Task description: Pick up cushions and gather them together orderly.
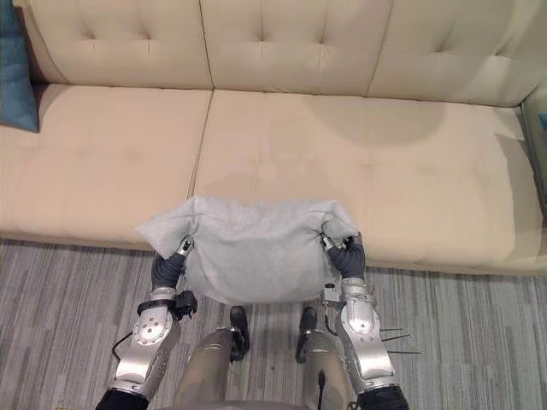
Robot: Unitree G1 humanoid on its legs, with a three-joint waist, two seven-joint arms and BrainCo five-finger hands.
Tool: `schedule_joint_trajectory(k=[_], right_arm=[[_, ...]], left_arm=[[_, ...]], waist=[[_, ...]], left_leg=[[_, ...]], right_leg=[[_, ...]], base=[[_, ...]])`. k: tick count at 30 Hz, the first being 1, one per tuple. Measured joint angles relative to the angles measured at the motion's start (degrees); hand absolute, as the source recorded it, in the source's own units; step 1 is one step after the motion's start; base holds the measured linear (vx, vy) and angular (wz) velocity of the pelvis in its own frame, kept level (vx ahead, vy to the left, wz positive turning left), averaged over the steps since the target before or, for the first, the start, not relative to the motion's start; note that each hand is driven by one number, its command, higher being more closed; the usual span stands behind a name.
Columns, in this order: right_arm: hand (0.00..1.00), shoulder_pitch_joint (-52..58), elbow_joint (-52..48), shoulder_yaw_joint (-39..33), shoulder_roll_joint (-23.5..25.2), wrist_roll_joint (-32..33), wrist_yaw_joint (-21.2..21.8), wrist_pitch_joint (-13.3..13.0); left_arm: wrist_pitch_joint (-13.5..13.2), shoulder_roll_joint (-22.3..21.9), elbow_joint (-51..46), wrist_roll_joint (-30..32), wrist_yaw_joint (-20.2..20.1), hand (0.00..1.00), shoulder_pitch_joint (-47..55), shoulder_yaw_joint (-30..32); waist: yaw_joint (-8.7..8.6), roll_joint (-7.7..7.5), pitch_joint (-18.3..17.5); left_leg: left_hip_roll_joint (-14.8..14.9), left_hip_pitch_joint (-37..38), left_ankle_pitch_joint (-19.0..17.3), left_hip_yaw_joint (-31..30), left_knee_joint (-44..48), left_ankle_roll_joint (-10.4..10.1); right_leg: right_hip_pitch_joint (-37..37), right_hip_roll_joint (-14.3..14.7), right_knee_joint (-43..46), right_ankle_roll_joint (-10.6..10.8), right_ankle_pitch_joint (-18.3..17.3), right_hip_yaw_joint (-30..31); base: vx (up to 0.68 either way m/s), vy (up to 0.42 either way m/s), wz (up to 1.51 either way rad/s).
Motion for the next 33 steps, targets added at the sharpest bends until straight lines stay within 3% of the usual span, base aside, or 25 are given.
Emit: schedule_joint_trajectory(k=[4,7,9,10,11,12,13,15,17,19,20,21,22,25,26,27,28,30,32,33], right_arm=[[1.00,-0.39,0.18,0.08,-0.29,0.02,0.78,0.08],[1.00,-1.40,2.37,0.28,-1.17,0.03,0.88,0.16],[1.00,-0.74,3.32,0.09,-1.42,0.02,0.89,0.18],[1.00,-0.24,3.40,0.10,-1.32,-0.01,0.95,0.26],[1.00,-0.34,3.78,0.15,-1.21,-0.02,1.24,0.30],[1.00,-0.33,3.93,0.15,-1.09,-0.04,1.59,0.33],[1.00,-0.44,3.98,0.60,-0.72,-0.07,2.09,0.35],[1.00,-0.55,3.99,0.80,-0.73,-0.06,2.11,0.38],[1.00,-0.44,3.98,0.08,-0.72,-0.07,2.11,0.62],[1.00,-0.18,3.99,-0.27,-0.71,-0.06,2.14,0.92],[1.00,0.34,3.90,-1.43,-0.97,-0.07,2.56,1.02],[1.00,0.74,3.60,-1.61,-0.97,-0.07,2.98,1.09],[1.00,1.38,2.53,-2.20,-0.68,-0.07,3.25,1.21],[1.00,2.46,0.35,-3.80,-0.91,-0.07,3.25,1.29],[1.00,3.08,-1.56,-3.80,-1.09,-0.06,3.18,1.30],[1.00,3.28,-2.60,-3.91,-1.10,-0.05,3.05,1.27],[1.00,3.43,-4.77,-4.26,-0.99,-0.03,2.77,1.25],[1.00,3.03,-7.09,-5.44,-0.67,-0.04,1.93,1.13],[1.00,2.59,-6.90,-6.10,-0.40,-0.03,1.83,1.08],[1.00,2.31,-6.61,-6.54,-0.47,-0.06,1.44,0.94]], left_arm=[[0.02,0.05,-0.62,0.01,-1.26,1.00,2.04,0.21],[0.20,-0.82,-1.11,0.10,-2.21,1.00,4.15,0.82],[0.57,-1.50,-1.11,0.62,-2.86,1.00,5.00,0.74],[0.66,-1.41,-1.19,0.67,-3.40,1.00,5.67,0.81],[0.79,-1.07,-1.23,0.78,-3.48,1.00,5.83,0.88],[0.83,-0.67,-1.29,0.93,-3.49,1.00,5.89,0.93],[0.82,-0.05,-1.31,1.02,-3.47,1.00,5.84,1.56],[0.85,-0.10,-1.31,1.03,-3.47,1.00,5.77,2.31],[0.90,-0.05,-1.31,1.18,-3.62,1.00,5.77,2.21],[1.08,-0.46,-1.24,1.74,-3.75,1.00,5.75,1.83],[1.07,-1.48,-1.24,1.93,-4.36,1.00,5.90,1.79],[1.06,-1.91,-1.24,1.96,-4.63,1.00,5.89,1.79],[0.96,-2.30,-1.19,2.15,-5.04,1.00,5.63,1.94],[1.01,-4.24,0.10,2.12,-6.34,1.00,5.37,1.76],[1.08,-5.12,0.28,2.10,-6.37,1.00,5.42,1.83],[1.10,-5.40,0.32,2.10,-6.36,1.00,5.29,1.79],[1.10,-5.70,0.30,2.11,-6.38,1.00,4.62,1.57],[1.12,-5.85,0.27,2.14,-6.37,1.00,2.60,1.04],[1.10,-5.80,0.27,2.14,-6.36,1.00,1.74,0.82],[1.01,-5.86,0.07,2.21,-6.23,1.00,1.14,0.55]], waist=[[-0.19,-0.09,-0.96],[-0.25,-0.11,-0.93],[-0.62,-0.07,-0.84],[-1.15,-0.25,-0.77],[-1.87,-0.34,-0.66],[-1.91,-0.37,-0.66],[-1.66,-0.52,-0.73],[-1.91,-0.62,-0.73],[-2.92,-1.06,-0.78],[-3.39,-1.02,-0.72],[-3.36,0.28,-1.15],[-3.34,0.83,-1.49],[-3.24,1.19,-1.73],[-3.60,1.73,-1.71],[-3.09,1.74,-1.71],[-3.11,1.75,-1.70],[-3.20,1.74,-1.70],[-2.70,1.70,-1.67],[-2.48,1.74,-1.69],[-2.18,2.46,-2.03]], left_leg=[[-0.27,1.00,-0.51,0.31,-0.35,0.10],[-0.46,2.00,-5.34,-0.64,2.91,0.79],[-1.08,3.06,-7.57,-1.38,4.93,1.14],[-2.41,4.32,-8.05,-2.83,4.89,1.97],[-2.89,5.34,-8.13,-3.89,4.43,2.22],[-2.91,5.61,-8.12,-4.38,4.00,2.25],[-2.91,5.70,-8.04,-5.03,2.75,2.38],[-3.15,5.85,-7.84,-6.56,0.57,2.64],[-4.74,6.66,-6.97,-9.14,-1.22,1.05],[-5.13,7.70,-6.94,-10.40,-0.89,-0.33],[-3.28,8.47,-7.87,-10.92,-1.15,-1.87],[-2.24,8.55,-7.91,-11.02,-1.28,-2.55],[-1.05,7.75,-6.79,-11.04,1.56,-4.53],[3.13,0.95,-4.07,-10.32,20.88,-6.60],[4.61,-2.20,-1.21,-9.28,28.28,-5.74],[5.29,-3.44,-1.57,-8.72,30.80,-5.48],[5.82,-5.69,-2.91,-6.63,33.33,-3.39],[5.58,-7.62,-4.49,-3.50,27.54,-0.86],[4.69,-7.48,-4.45,-3.62,21.01,-0.89],[3.55,-4.91,-0.31,-4.57,7.95,-2.90]], right_leg=[[0.45,0.15,-0.42,-0.02,0.43,1.54],[0.34,-0.46,4.27,1.31,-1.31,2.21],[-0.66,-2.01,12.02,1.81,-2.62,2.32],[-2.03,-3.33,18.00,1.22,-2.16,2.51],[-4.38,-3.82,22.12,-0.83,-1.74,2.74],[-4.95,-3.56,22.13,-1.11,-2.61,3.37],[-5.64,-2.99,17.42,-0.62,-3.81,3.36],[-5.61,-2.12,7.91,0.64,-2.94,3.19],[-3.51,-2.40,-4.17,1.43,1.06,3.44],[-3.55,-2.82,-1.77,0.98,5.51,3.50],[-3.70,-1.81,0.64,-0.07,3.27,1.95],[-3.54,-1.11,0.74,-0.48,2.48,1.67],[-2.83,0.36,0.58,-1.39,0.90,0.87],[1.10,3.15,0.62,-3.40,-0.71,-0.34],[2.78,3.82,0.26,-4.31,-1.31,0.14],[3.45,3.82,0.04,-4.60,-1.53,0.26],[4.64,3.64,-0.67,-4.72,-1.61,0.63],[6.51,2.76,-1.95,-4.72,-1.61,1.99],[6.89,2.34,-1.87,-4.52,-1.72,2.09],[6.93,2.39,-1.30,-3.18,-2.53,2.35]], base=[[0.05,0.024,-0.17],[-0.03,0.079,-0.15],[-0.07,0.081,0.27],[-0.03,0.061,0.52],[0.01,0.056,0.55],[0.06,-0.002,0.47],[0.08,-0.043,0.41],[0.11,-0.076,0.51],[0.21,-0.137,0.70],[0.25,-0.215,0.49],[0.28,-0.229,0.23],[0.34,-0.203,0.11],[0.43,-0.246,0.09],[0.39,-0.191,-0.09],[0.36,-0.085,-0.34],[0.40,-0.060,-0.32],[0.23,-0.007,-0.19],[0.27,0.055,-0.26],[0.20,0.131,-0.26],[0.19,0.189,-0.50]])
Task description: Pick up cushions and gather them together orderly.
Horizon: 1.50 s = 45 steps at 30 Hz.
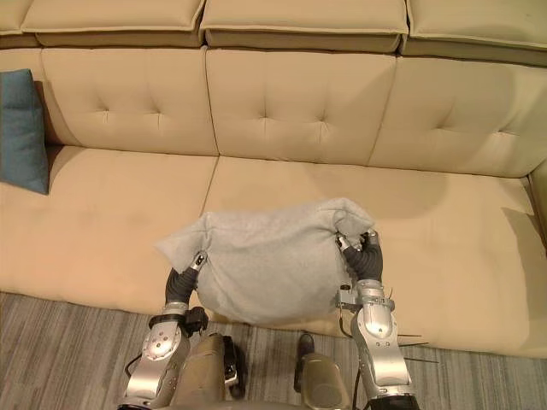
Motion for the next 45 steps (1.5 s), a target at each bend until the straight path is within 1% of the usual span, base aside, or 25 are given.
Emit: schedule_joint_trajectory(k=[1,2,4,6,7,9,12,14,16,18,19,20,22,27,28,29,30,32,33,34,35,39,41,44,45], right_arm=[[1.00,-0.07,0.23,-0.20,0.48,-0.01,-0.04,-0.07],[1.00,-0.03,0.39,-0.80,1.65,-0.01,-0.27,-0.01],[1.00,-0.17,0.51,-1.28,4.04,-0.01,-0.86,-0.02],[1.00,-1.51,1.58,-1.02,4.68,-0.01,-0.97,-0.01],[1.00,-3.08,2.57,-1.00,4.65,0.00,-1.38,-0.01],[1.00,-5.98,3.82,-0.97,4.70,-0.14,-2.41,0.00],[1.00,-15.99,9.21,-1.05,3.87,-1.37,-5.89,0.01],[1.00,-25.90,14.46,-1.14,2.78,-1.98,-9.29,0.00],[1.00,-36.41,17.71,-1.58,1.51,-2.19,-12.55,-0.03],[1.00,-44.29,20.51,-2.33,0.96,-2.21,-14.24,-0.17],[1.00,-50.95,23.51,-2.86,0.36,-2.20,-15.33,-0.23],[1.00,-52.96,24.46,-3.01,0.11,-2.20,-15.79,-0.24],[1.00,-60.93,28.92,-3.99,-0.72,-2.18,-17.47,-0.30],[1.00,-71.08,39.01,-4.98,-1.82,-1.47,-18.71,-0.39],[1.00,-72.98,40.73,-5.18,-2.11,-1.03,-18.97,-0.37],[1.00,-73.63,41.24,-5.44,-2.30,-0.88,-19.32,-0.37],[0.00,-74.66,41.49,-5.68,-2.67,-0.36,-19.64,-0.41],[0.00,-78.43,41.51,-6.11,-3.73,0.68,-19.77,-1.01],[0.00,-79.26,41.67,-6.12,-4.12,0.69,-19.77,-1.08],[0.00,-80.93,42.71,-6.24,-4.98,0.70,-19.77,-1.39],[0.00,-81.81,42.99,-7.08,-5.53,0.94,-19.77,-1.37],[0.00,-82.49,42.35,-7.14,-7.36,2.26,-19.79,-1.31],[0.00,-82.67,42.29,-7.17,-8.84,2.78,-19.77,-1.09],[0.00,-82.64,40.63,-7.16,-11.56,3.54,-19.73,-0.67],[0.00,-82.62,39.10,-7.16,-13.18,3.86,-19.67,-0.66]], left_arm=[[-0.31,-0.05,-0.24,-0.01,0.09,1.00,-0.02,-0.10],[0.05,0.77,0.37,0.00,0.11,1.00,-1.20,-0.10],[0.14,1.63,0.35,0.71,0.27,1.00,-2.56,0.05],[0.01,2.56,0.30,0.70,0.71,1.00,-3.02,0.29],[0.00,3.22,0.23,0.71,1.23,1.00,-3.98,0.22],[0.02,3.90,0.23,0.76,1.95,1.00,-5.80,0.14],[0.04,4.96,1.39,1.22,4.44,1.00,-12.61,0.10],[0.05,7.17,6.94,1.22,7.99,1.00,-22.97,0.16],[0.06,9.57,11.88,1.22,12.29,1.00,-34.60,0.64],[0.03,11.13,15.07,1.27,14.86,1.00,-42.36,1.95],[0.03,12.54,17.58,1.30,16.48,1.00,-48.42,2.58],[0.03,12.93,18.32,1.37,16.95,1.00,-50.31,2.82],[-0.12,14.11,22.06,1.77,18.81,1.00,-58.37,4.37],[-0.12,16.14,31.55,2.20,20.54,1.00,-69.86,4.64],[-0.09,16.26,33.42,2.39,20.90,0.00,-72.04,4.67],[-0.08,16.30,34.19,2.38,21.22,0.00,-72.85,4.69],[-0.12,16.32,35.01,2.35,21.47,0.00,-74.11,4.92],[-0.35,16.33,35.61,1.88,21.61,0.00,-77.86,6.73],[-0.36,16.34,35.84,1.66,21.60,0.00,-78.80,6.88],[-0.42,16.34,36.55,1.55,21.59,0.00,-80.54,6.89],[-0.42,16.33,36.71,0.97,21.42,0.00,-81.53,6.91],[-0.83,16.45,36.70,-0.74,21.25,0.00,-82.76,6.99],[-0.90,16.97,36.69,-1.62,20.88,0.00,-83.34,7.03],[-0.88,19.79,36.68,-3.12,19.82,0.00,-83.42,7.24],[-0.88,21.39,36.57,-3.52,19.28,0.00,-83.42,8.14]], waist=[[0.27,0.53,-0.32],[-0.06,0.02,-0.29],[-0.16,-0.16,-0.36],[-0.11,-0.17,-0.36],[0.02,-0.19,-0.37],[0.18,-0.20,-0.36],[0.29,-0.30,-0.27],[0.20,-0.41,0.22],[0.28,-0.55,3.53],[0.35,-0.84,4.97],[0.38,-0.79,6.30],[0.41,-0.80,6.82],[0.52,-0.69,8.55],[0.67,-0.53,8.83],[0.71,-0.54,9.94],[0.71,-0.47,10.31],[0.75,-0.45,10.85],[1.00,-0.44,11.30],[1.23,-0.44,11.31],[1.71,-0.42,11.37],[2.13,-0.14,11.56],[2.16,0.16,11.72],[2.16,0.13,11.78],[2.13,0.14,11.81],[2.19,0.11,12.05]], left_leg=[[0.21,1.58,2.81,0.10,-4.50,0.50],[-0.98,1.45,2.20,0.36,-4.77,0.65],[-2.37,1.37,1.95,1.17,-5.14,1.08],[-3.12,1.72,1.60,2.19,-5.30,1.66],[-3.32,1.88,1.71,2.94,-6.32,1.82],[-3.47,1.89,2.20,3.85,-7.95,2.52],[-3.87,1.56,4.62,5.06,-11.96,2.89],[-4.15,0.93,7.27,5.16,-15.35,2.98],[-4.12,0.47,9.51,5.05,-17.40,3.22],[-4.47,-0.93,11.20,5.05,-18.76,3.37],[-4.67,-1.94,13.14,5.00,-20.62,3.41],[-4.69,-2.06,13.72,4.97,-21.40,3.30],[-4.94,-3.14,16.65,4.80,-24.89,3.45],[-5.16,-7.01,20.70,4.35,-29.46,3.48],[-5.24,-7.39,21.42,4.00,-30.38,3.19],[-5.28,-7.72,21.66,3.82,-30.62,3.09],[-5.31,-8.59,22.04,3.47,-30.93,2.69],[-5.27,-11.96,22.93,3.00,-31.06,2.69],[-5.26,-12.47,23.04,2.95,-31.07,2.65],[-5.28,-13.38,23.55,2.80,-31.10,2.04],[-5.25,-13.82,23.61,2.24,-31.12,1.96],[-5.01,-15.29,23.62,1.56,-31.10,1.94],[-4.91,-16.01,24.10,1.51,-31.10,1.27],[-4.73,-16.36,24.13,1.07,-31.10,1.24],[-4.58,-16.37,24.13,1.07,-30.96,1.24]], right_leg=[[0.11,0.31,0.79,2.44,-2.40,1.42],[-0.33,-0.52,1.25,3.27,-3.14,1.59],[-1.13,-1.92,1.47,3.38,-3.06,2.63],[-1.06,-2.67,0.71,3.71,-2.86,3.30],[-1.02,-2.87,-0.78,4.61,-2.16,4.36],[-1.43,-2.82,-2.71,4.93,-1.09,5.25],[-3.79,-2.32,-4.49,4.42,1.94,6.84],[-6.21,-2.16,-4.57,4.34,3.54,7.43],[-7.65,-2.09,-4.55,4.24,4.76,7.52],[-9.76,-2.05,-4.52,4.43,4.89,7.62],[-11.71,-1.99,-4.53,4.44,5.68,7.85],[-12.24,-1.96,-4.58,4.45,6.00,8.04],[-14.83,-1.44,-4.60,4.66,6.95,8.19],[-20.79,-1.03,-4.57,5.05,8.54,8.11],[-21.55,-1.03,-4.43,5.13,8.66,8.01],[-21.97,-1.03,-4.34,5.13,8.66,7.90],[-22.96,-1.05,-4.14,5.17,8.68,7.69],[-26.54,-1.02,-3.16,5.19,8.70,7.28],[-27.12,-1.02,-2.98,5.19,8.70,7.28],[-28.28,-1.08,-2.41,5.19,8.69,7.30],[-28.69,-1.04,-2.21,5.16,8.67,7.19],[-30.27,-1.19,-1.18,4.73,8.07,6.26],[-30.79,-1.28,-0.99,4.67,8.03,5.77],[-31.39,-1.21,-0.12,4.39,7.71,5.30],[-31.44,-1.21,0.07,4.37,7.68,5.23]], base=[[0.24,0.249,-0.37],[0.15,0.170,-0.18],[0.14,0.167,-0.03],[0.09,0.119,-0.19],[0.04,0.066,-0.22],[0.01,0.033,-0.27],[-0.05,0.020,-0.30],[-0.12,0.010,-0.12],[-0.17,0.010,-0.02],[-0.16,-0.001,-0.01],[-0.20,-0.007,-0.05],[-0.22,-0.012,-0.08],[-0.18,-0.025,-0.05],[-0.11,-0.015,0.00],[-0.05,-0.005,0.04],[-0.05,-0.009,0.06],[-0.04,-0.015,0.09],[-0.03,-0.021,0.08],[0.00,-0.020,0.03],[0.00,0.000,0.00],[0.03,-0.020,0.05],[0.05,-0.023,0.07],[0.04,-0.032,0.08],[0.03,-0.040,0.05],[0.02,-0.053,0.03]])
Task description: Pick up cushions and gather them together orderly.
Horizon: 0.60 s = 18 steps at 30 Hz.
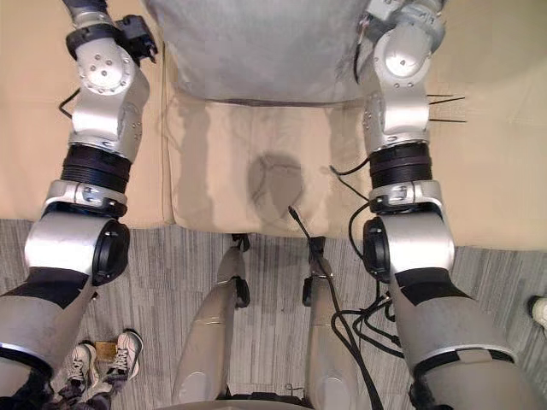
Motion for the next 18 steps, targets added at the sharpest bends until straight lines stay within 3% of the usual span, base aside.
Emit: schedule_joint_trajectory(k=[4,10,14,15,18], right_arm=[[0.00,1.81,-6.39,-1.14,-6.93,4.40,0.49,-0.19],[0.00,17.97,-19.45,-3.01,-10.02,9.56,4.38,-0.81],[0.00,41.18,-26.12,-5.84,-7.65,9.69,8.54,-1.08],[0.00,49.97,-28.16,-6.54,-4.27,8.70,10.38,-1.35],[0.00,62.41,-28.24,-6.67,1.97,5.60,13.50,-1.37]], left_arm=[[-0.03,6.31,-1.18,-2.77,-2.27,0.00,1.37,2.75],[-1.00,8.28,-11.63,-8.52,-6.45,0.00,16.83,5.61],[-1.87,2.73,-20.50,-8.29,-10.18,0.00,37.94,5.81],[-2.09,-1.04,-23.91,-7.61,-11.85,0.00,47.31,5.65],[-1.88,-6.97,-24.00,-5.16,-14.89,0.00,60.28,4.81]], waist=[[-0.03,-0.05,0.71],[-0.03,-0.12,0.67],[-0.10,-0.42,0.28],[-0.12,-0.68,-0.04],[-0.22,-0.96,-1.16]], left_leg=[[0.47,0.04,-0.01,-0.66,0.47,-0.02],[-0.23,3.55,-0.07,-0.63,0.14,-0.02],[-0.50,8.72,-1.69,-0.53,0.39,0.51],[-0.50,10.36,-2.97,-0.49,0.82,0.39],[-0.49,12.62,-3.79,-0.67,0.87,0.40]], right_leg=[[0.01,-0.13,1.94,-0.52,-0.85,-1.31],[1.98,-1.10,5.95,-0.40,-3.63,-1.83],[7.66,-1.52,5.94,-0.19,-5.41,-2.41],[9.71,-1.53,5.59,-0.04,-6.10,-2.47],[12.14,-1.35,5.12,-0.12,-6.65,-2.49]], base=[[0.01,-0.057,0.11],[0.02,-0.067,0.15],[0.04,-0.078,0.11],[0.04,-0.070,0.06],[0.04,-0.064,0.01]])
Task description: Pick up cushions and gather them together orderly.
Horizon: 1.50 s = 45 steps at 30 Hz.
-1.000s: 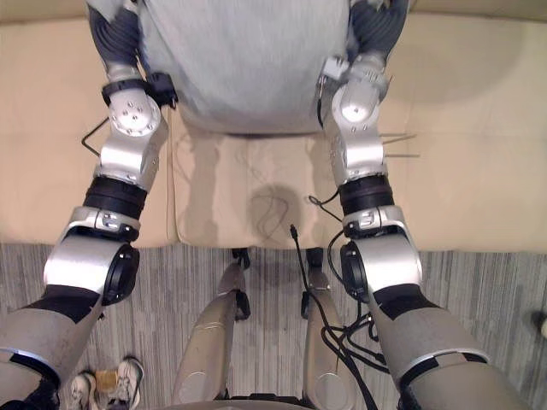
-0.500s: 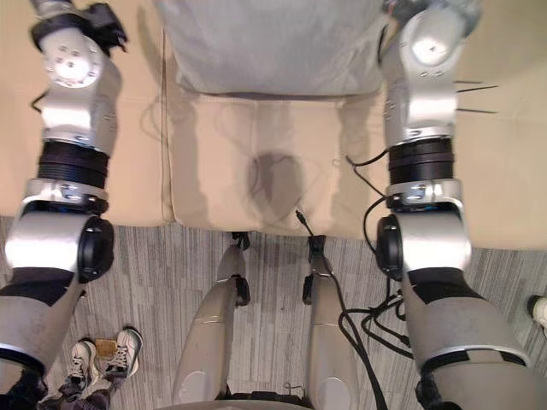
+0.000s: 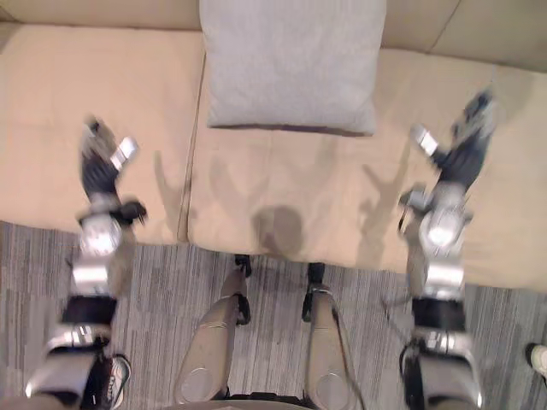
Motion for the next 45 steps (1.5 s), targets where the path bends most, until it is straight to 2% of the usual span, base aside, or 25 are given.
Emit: schedule_joint_trajectory(k=[3,4,6,12,14,20,21,23,24,25,26,27,30,31,32,33,35,36,37,38,39,40,41,43,45], right_arm=[[0.00,14.46,3.93,-0.03,7.94,-5.68,4.19,0.47],[0.00,15.90,4.80,-0.03,8.55,-6.69,4.75,0.68],[0.00,22.41,11.77,0.12,10.27,-10.52,7.45,1.43],[0.00,25.72,29.40,0.07,11.32,-18.43,11.12,3.67],[0.00,25.91,32.50,0.06,11.32,-20.63,11.87,3.96],[0.00,26.45,34.37,-0.08,11.21,-20.71,13.00,5.18],[0.00,25.87,34.24,0.01,11.30,-20.71,12.96,5.32],[0.00,24.73,32.20,1.75,11.26,-20.68,12.83,5.81],[0.00,24.40,31.55,2.24,11.16,-20.63,12.81,5.77],[0.00,24.17,31.66,2.32,11.36,-20.62,12.78,5.92],[0.00,24.03,31.60,3.14,11.50,-20.62,12.73,6.11],[0.00,25.00,31.62,4.08,11.61,-20.62,12.65,6.12],[0.00,24.85,31.25,5.90,11.75,-20.62,12.27,5.96],[0.00,24.69,31.06,6.15,11.73,-20.61,11.93,5.89],[0.00,24.08,30.96,6.09,11.35,-20.57,11.44,5.84],[0.00,23.74,30.92,6.07,10.86,-20.57,11.31,5.89],[0.00,22.57,30.05,5.82,10.19,-20.42,10.23,5.76],[0.00,21.60,30.72,5.26,9.68,-20.04,9.85,5.97],[0.00,21.38,31.72,4.95,9.67,-20.01,9.20,6.23],[0.00,21.47,31.86,4.54,9.78,-20.02,8.98,6.34],[0.00,21.53,31.83,4.15,10.00,-20.01,8.95,6.33],[0.00,21.55,31.80,3.79,10.16,-20.01,8.94,6.31],[0.00,21.88,31.73,3.82,10.44,-20.02,8.95,6.29],[0.00,21.55,31.69,3.75,10.69,-20.04,9.01,6.25],[0.00,21.45,31.44,3.92,11.34,-20.07,9.06,6.22]], left_arm=[[1.06,-4.88,4.31,5.55,-4.64,0.00,14.07,-0.40],[1.33,-5.15,5.28,6.50,-5.26,0.00,15.42,-0.35],[1.97,-5.52,11.95,9.90,-7.98,0.00,21.01,-0.16],[3.87,-5.55,24.23,17.38,-12.16,0.00,25.66,0.73],[3.97,-5.52,26.12,19.40,-13.15,0.00,26.35,0.78],[3.92,-5.51,26.89,19.99,-14.20,0.00,26.00,0.68],[3.85,-5.46,26.70,19.94,-14.13,0.00,25.51,0.69],[3.84,-5.34,24.46,19.79,-13.88,0.00,24.69,0.57],[3.79,-5.72,22.71,19.72,-13.64,0.00,24.73,0.77],[3.78,-5.97,22.35,19.63,-13.40,0.00,24.64,0.82],[3.77,-5.90,21.93,19.33,-12.78,0.00,24.29,0.78],[3.79,-6.10,20.98,19.30,-12.34,0.00,24.72,0.78],[4.03,-6.69,20.48,19.25,-11.18,0.00,25.61,0.85],[4.10,-7.08,20.03,19.25,-10.91,0.00,26.06,0.85],[4.15,-7.78,19.68,19.22,-10.45,0.00,26.22,1.23],[4.18,-8.97,19.42,19.18,-10.36,0.00,26.28,1.64],[4.06,-12.10,18.69,18.03,-10.31,0.00,26.93,1.80],[4.41,-13.16,19.14,17.45,-10.32,0.00,26.60,1.35],[4.47,-13.65,19.09,17.03,-10.29,0.00,26.39,1.01],[4.49,-13.71,19.13,17.05,-10.35,0.00,26.64,0.58],[4.49,-13.71,19.13,17.05,-10.36,0.00,26.84,0.55],[4.47,-13.71,19.12,17.11,-10.41,0.00,27.08,0.54],[4.47,-13.71,19.08,17.12,-10.44,0.00,27.19,0.55],[4.44,-13.71,19.01,17.11,-10.43,0.00,26.97,0.65],[4.47,-14.03,19.02,17.02,-10.39,0.00,27.35,0.62]], waist=[[-0.10,-0.24,-3.15],[-0.09,-0.29,-3.69],[-0.24,-0.66,-7.92],[-0.69,-2.62,-13.78],[-1.47,-3.24,-14.67],[-1.61,-3.88,-15.33],[-1.35,-4.09,-15.07],[-0.89,-4.09,-15.11],[-0.16,-3.01,-14.48],[-0.02,-3.08,-14.20],[0.01,-2.92,-13.62],[0.16,-2.83,-13.50],[0.74,-4.15,-14.16],[1.03,-4.49,-14.36],[1.53,-4.95,-14.63],[1.83,-4.08,-14.60],[3.19,-1.85,-14.43],[2.80,0.12,-13.32],[2.04,-0.21,-12.77],[1.82,0.07,-13.00],[1.74,0.05,-13.09],[1.37,-1.03,-12.81],[1.40,-1.02,-12.81],[1.64,-1.02,-12.80],[1.66,-1.09,-12.75]], left_leg=[[0.10,3.89,-0.06,-0.11,-1.07,-0.20],[0.10,4.44,-0.08,-0.15,-1.07,-0.21],[0.12,7.50,-1.43,-0.12,-1.03,-0.38],[-0.04,15.79,-3.87,2.15,-1.87,-0.50],[-0.25,18.49,-4.51,2.97,-2.08,-0.38],[-0.64,21.45,-5.20,5.02,-1.43,0.03],[-0.38,20.04,-6.09,5.96,0.48,0.20],[1.22,12.30,-9.71,7.31,10.19,1.79],[3.95,10.56,-11.23,8.15,12.65,2.77],[4.12,10.51,-11.46,8.38,13.07,3.12],[4.34,10.53,-11.72,8.18,14.20,3.49],[4.32,11.03,-11.80,7.48,15.14,3.63],[3.98,10.36,-10.74,7.38,15.82,3.78],[3.93,9.71,-9.95,7.41,15.81,3.46],[4.18,8.79,-8.71,7.23,15.32,2.28],[4.43,8.29,-7.95,6.99,14.36,1.61],[5.52,6.42,-6.62,6.46,9.13,-0.41],[6.56,6.33,-7.15,5.25,7.19,-1.97],[6.71,6.27,-7.92,5.48,6.23,-3.63],[6.66,6.57,-7.88,5.49,7.90,-3.69],[6.42,6.88,-8.00,5.54,10.41,-3.54],[5.32,7.87,-8.63,5.50,17.00,-2.68],[4.93,8.72,-12.96,4.69,20.55,-1.30],[5.02,10.36,-18.57,2.44,25.96,-1.31],[4.55,12.91,-21.17,0.90,25.13,-2.02]], right_leg=[[4.45,0.87,-3.04,0.00,-0.01,0.14],[5.16,0.87,-3.48,0.01,0.01,0.11],[9.24,1.37,-6.05,0.26,0.18,0.09],[18.38,1.43,-12.19,1.32,1.24,1.90],[21.12,1.29,-13.44,1.62,1.53,2.73],[23.46,0.82,-13.84,1.93,2.72,4.95],[22.45,0.83,-13.77,2.40,3.55,5.62],[18.28,0.66,-13.25,5.02,6.76,6.42],[17.29,1.89,-12.50,5.48,7.99,5.91],[16.47,1.59,-10.01,4.69,6.81,5.47],[14.02,0.66,3.85,2.04,0.91,2.61],[14.09,-0.55,17.23,2.98,-3.84,1.31],[17.75,-2.28,25.35,5.64,-6.47,1.44],[19.06,-2.40,24.18,5.98,-7.22,1.42],[20.32,-1.52,19.58,6.15,-9.89,1.23],[21.02,-0.71,16.38,5.77,-10.85,0.62],[22.80,2.20,4.37,-0.09,-14.42,-1.41],[22.77,3.50,2.95,-0.84,-12.49,-2.33],[22.27,3.37,1.90,-2.22,-10.85,-3.49],[21.67,2.87,1.55,-2.95,-9.82,-4.91],[21.52,2.29,1.43,-3.19,-9.40,-5.79],[20.93,1.41,1.15,-3.19,-8.43,-5.77],[20.16,1.27,0.75,-3.09,-7.17,-5.17],[19.26,1.32,0.21,-2.61,-5.79,-3.43],[19.08,1.65,0.34,-1.66,-5.12,-1.55]], base=[[0.08,-0.050,-0.06],[0.10,-0.043,-0.06],[0.12,-0.048,-0.07],[0.08,0.002,-0.17],[0.05,0.026,-0.17],[0.01,0.021,-0.17],[-0.06,0.023,-0.47],[-0.13,0.037,-0.53],[-0.16,0.028,-0.44],[-0.18,0.029,-0.25],[-0.19,-0.016,0.11],[-0.15,-0.001,0.17],[-0.16,-0.110,0.17],[-0.22,-0.207,0.05],[-0.20,-0.168,-0.07],[-0.27,-0.168,-0.23],[-0.34,-0.180,-0.23],[-0.36,-0.133,0.09],[-0.33,-0.039,0.28],[-0.31,-0.045,0.22],[-0.23,-0.056,0.07],[-0.17,-0.021,-0.05],[-0.16,0.010,-0.15],[-0.17,0.100,-0.39],[-0.15,0.148,-0.48]])
